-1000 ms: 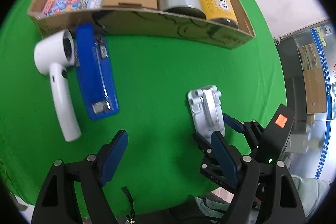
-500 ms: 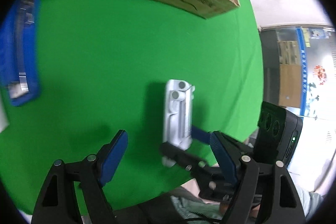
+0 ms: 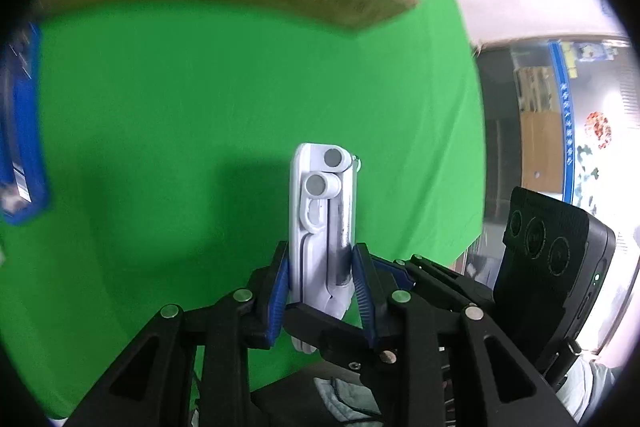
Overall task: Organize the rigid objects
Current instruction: 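Grasp the grey phone stand with the right gripper and lift it, then lower the phone stand into the tray onto the game box, open the right gripper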
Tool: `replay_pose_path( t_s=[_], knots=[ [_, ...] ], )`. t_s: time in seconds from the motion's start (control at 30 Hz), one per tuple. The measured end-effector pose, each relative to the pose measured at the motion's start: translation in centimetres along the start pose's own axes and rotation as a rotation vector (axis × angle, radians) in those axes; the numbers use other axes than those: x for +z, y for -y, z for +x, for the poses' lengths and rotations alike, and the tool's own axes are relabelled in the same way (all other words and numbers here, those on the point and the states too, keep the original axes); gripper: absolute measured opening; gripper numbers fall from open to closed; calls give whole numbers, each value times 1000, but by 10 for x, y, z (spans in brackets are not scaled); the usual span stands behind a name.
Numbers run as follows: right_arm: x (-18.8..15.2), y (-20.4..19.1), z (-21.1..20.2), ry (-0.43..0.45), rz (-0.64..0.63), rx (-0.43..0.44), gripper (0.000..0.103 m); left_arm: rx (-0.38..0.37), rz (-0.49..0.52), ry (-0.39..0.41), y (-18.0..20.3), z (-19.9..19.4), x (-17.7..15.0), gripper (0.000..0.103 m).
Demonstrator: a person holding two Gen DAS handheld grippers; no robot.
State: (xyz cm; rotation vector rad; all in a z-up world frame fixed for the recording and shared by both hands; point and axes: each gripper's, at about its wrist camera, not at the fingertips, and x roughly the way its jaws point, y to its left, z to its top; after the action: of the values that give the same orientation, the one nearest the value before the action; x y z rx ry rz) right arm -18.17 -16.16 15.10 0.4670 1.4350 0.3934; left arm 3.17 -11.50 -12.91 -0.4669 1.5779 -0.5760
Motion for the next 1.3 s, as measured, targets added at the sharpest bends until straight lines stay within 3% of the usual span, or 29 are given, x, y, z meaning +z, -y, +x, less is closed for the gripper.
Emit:
replay_pose_path(
  t_s=[0.27,0.47,0.67,0.87,1.07,1.3],
  knots=[
    [70,-109,-63,209,-188,0,65,-25,49,270,7,-119,33,29],
    [105,-177,-74,236,-278,10,65,-7,70,376,-9,-177,47,29],
    [142,-237,-36,176,-298,25,65,-3,22,393,-55,-204,57,29],
    [166,-272,8,124,-273,56,65,-7,-20,380,-105,-222,78,28],
    [188,-275,59,57,-202,93,65,-6,-57,335,-150,-223,99,27],
    [214,-274,103,25,-162,76,65,-16,-72,290,-185,-215,124,27]
  ],
)
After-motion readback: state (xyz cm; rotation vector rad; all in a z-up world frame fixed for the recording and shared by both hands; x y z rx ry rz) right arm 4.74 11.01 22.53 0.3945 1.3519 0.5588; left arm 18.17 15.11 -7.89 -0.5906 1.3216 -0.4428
